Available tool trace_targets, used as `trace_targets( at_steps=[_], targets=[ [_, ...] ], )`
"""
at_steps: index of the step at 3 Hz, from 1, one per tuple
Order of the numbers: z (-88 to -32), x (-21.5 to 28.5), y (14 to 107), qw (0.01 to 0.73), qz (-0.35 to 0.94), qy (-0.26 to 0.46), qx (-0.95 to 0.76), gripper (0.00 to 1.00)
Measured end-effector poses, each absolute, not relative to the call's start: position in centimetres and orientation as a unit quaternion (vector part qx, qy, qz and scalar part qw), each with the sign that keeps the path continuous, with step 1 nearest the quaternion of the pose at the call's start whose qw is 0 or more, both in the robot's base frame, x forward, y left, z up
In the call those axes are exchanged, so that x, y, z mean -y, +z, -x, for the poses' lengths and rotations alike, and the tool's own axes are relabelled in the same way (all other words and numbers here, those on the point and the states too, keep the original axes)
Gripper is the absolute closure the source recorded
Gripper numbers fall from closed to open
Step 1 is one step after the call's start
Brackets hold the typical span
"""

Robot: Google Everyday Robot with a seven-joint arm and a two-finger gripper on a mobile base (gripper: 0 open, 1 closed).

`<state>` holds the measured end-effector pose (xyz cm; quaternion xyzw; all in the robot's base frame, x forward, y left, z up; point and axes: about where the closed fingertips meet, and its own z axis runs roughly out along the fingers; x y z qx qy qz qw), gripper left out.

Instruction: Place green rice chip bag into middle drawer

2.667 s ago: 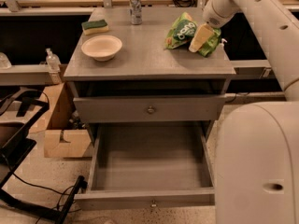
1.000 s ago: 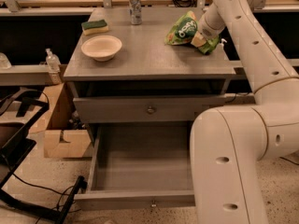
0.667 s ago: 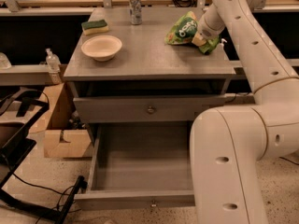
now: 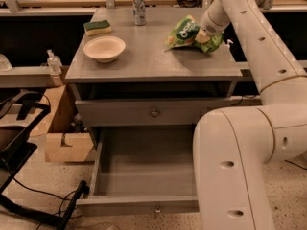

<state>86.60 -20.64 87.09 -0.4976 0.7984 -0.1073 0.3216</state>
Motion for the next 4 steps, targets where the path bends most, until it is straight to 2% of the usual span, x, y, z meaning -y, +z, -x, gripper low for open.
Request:
trace_targets(
  at_steps=[2, 4],
  targets=[
    [-82.6, 21.7, 92.9, 0.328, 0.501, -0.105, -0.794, 1.0],
    [-74.3, 22.1, 99.0, 0.355, 0.449, -0.075, -0.816, 1.0]
  ],
)
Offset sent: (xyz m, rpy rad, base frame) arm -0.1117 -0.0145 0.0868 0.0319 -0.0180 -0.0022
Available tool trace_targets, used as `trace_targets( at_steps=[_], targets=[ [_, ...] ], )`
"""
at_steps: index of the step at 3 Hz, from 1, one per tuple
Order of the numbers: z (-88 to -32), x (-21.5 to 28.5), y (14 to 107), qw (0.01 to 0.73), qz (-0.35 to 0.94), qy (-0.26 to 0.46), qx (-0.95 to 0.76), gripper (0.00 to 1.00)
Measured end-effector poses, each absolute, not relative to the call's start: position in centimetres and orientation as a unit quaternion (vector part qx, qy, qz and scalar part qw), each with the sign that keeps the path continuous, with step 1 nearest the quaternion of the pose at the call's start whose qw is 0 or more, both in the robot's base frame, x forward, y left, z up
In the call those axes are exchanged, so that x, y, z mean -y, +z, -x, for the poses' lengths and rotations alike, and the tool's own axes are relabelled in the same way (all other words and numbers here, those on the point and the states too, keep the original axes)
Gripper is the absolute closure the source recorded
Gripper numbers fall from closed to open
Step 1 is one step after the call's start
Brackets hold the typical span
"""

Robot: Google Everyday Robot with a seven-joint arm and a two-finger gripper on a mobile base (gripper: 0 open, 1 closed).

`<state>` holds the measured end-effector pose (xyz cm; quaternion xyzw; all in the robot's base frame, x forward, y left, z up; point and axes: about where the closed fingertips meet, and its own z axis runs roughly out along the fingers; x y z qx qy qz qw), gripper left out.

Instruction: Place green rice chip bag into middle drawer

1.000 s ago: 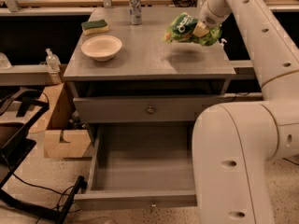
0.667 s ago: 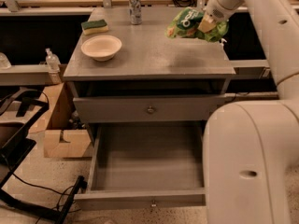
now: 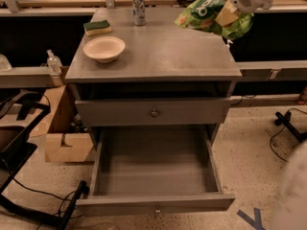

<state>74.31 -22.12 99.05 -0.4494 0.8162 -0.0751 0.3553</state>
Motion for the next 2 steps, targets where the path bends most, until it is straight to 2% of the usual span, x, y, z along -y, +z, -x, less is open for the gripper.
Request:
trace_targets(
  at_steps=[1, 2],
  targets=[
    [-67.3, 21.2, 103.7, 0.429, 0.436, -0.056, -0.789, 1.0],
    [-63.7, 18.6, 99.8, 0.445, 0.455, -0.007, -0.771, 1.0]
  ],
)
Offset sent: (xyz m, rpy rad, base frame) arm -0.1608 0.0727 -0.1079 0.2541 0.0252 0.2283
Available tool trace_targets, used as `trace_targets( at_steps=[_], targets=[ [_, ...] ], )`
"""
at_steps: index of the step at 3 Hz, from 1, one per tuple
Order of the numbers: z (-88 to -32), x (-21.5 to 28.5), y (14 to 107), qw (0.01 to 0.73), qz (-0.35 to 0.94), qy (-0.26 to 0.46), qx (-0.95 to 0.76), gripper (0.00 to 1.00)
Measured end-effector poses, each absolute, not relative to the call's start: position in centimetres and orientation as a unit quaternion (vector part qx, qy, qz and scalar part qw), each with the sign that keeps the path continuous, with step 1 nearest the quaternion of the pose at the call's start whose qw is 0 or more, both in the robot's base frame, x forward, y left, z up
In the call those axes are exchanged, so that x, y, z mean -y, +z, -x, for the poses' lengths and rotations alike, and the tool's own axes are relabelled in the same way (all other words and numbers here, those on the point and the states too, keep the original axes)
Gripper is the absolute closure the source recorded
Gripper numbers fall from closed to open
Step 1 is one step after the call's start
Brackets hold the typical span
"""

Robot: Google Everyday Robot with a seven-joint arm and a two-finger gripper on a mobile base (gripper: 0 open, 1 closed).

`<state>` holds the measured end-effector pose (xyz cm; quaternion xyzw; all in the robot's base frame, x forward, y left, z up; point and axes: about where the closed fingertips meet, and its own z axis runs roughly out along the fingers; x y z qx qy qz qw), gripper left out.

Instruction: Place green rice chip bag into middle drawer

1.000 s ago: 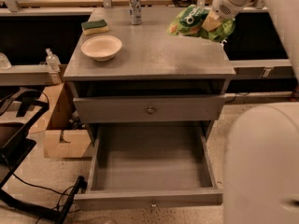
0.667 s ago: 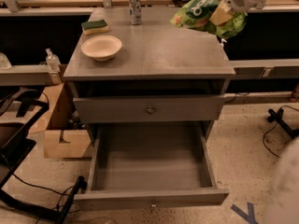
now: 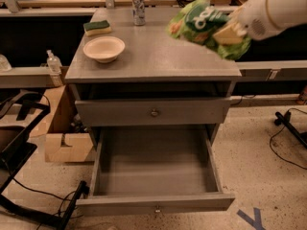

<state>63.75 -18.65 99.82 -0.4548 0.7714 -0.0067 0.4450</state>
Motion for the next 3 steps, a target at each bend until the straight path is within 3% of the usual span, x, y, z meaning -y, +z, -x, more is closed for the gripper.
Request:
trace_targets(
  at_steps=[1, 3],
  targets=[
    [-61.0, 16.5, 92.7, 0.423, 0.471, 0.054, -0.772, 1.0],
    [-59.5, 15.0, 88.0, 0.398, 0.493, 0.077, -0.769, 1.0]
  ],
)
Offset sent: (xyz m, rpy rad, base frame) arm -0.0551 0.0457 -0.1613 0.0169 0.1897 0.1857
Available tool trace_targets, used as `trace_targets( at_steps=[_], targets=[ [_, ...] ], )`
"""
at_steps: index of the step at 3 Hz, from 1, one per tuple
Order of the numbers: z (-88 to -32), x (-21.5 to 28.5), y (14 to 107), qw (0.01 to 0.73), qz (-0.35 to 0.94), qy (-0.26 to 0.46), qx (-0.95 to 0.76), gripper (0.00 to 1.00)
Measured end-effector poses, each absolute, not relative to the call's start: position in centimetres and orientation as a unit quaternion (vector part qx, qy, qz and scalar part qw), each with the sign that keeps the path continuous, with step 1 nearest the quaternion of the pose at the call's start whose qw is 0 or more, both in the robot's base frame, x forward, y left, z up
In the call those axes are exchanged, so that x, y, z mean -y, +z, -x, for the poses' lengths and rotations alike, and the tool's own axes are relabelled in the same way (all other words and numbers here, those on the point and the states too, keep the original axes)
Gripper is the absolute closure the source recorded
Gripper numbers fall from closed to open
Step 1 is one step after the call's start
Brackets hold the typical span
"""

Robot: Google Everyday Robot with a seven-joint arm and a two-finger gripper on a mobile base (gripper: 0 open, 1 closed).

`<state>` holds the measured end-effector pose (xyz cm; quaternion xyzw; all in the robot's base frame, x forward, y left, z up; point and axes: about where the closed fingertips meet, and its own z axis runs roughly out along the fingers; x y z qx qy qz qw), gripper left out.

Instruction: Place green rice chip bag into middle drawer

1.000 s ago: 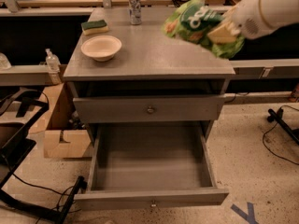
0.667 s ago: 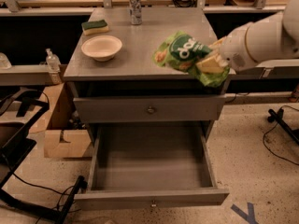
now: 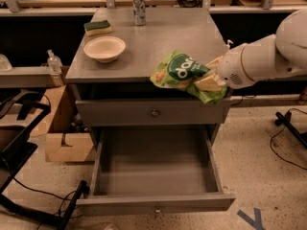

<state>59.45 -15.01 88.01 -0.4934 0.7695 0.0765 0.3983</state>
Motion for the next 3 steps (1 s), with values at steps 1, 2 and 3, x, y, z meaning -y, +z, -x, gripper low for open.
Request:
trace_targets(
  at_steps=[1, 2, 3],
  targets=[
    [-58.7, 14.1, 85.2, 0.396, 0.493, 0.104, -0.768, 1.0],
    [-58.0, 12.3, 78.1, 0.378, 0.48, 0.164, -0.774, 1.0],
    [-57.9, 10.3, 70.1, 0.363, 0.471, 0.217, -0.774, 1.0]
  ],
)
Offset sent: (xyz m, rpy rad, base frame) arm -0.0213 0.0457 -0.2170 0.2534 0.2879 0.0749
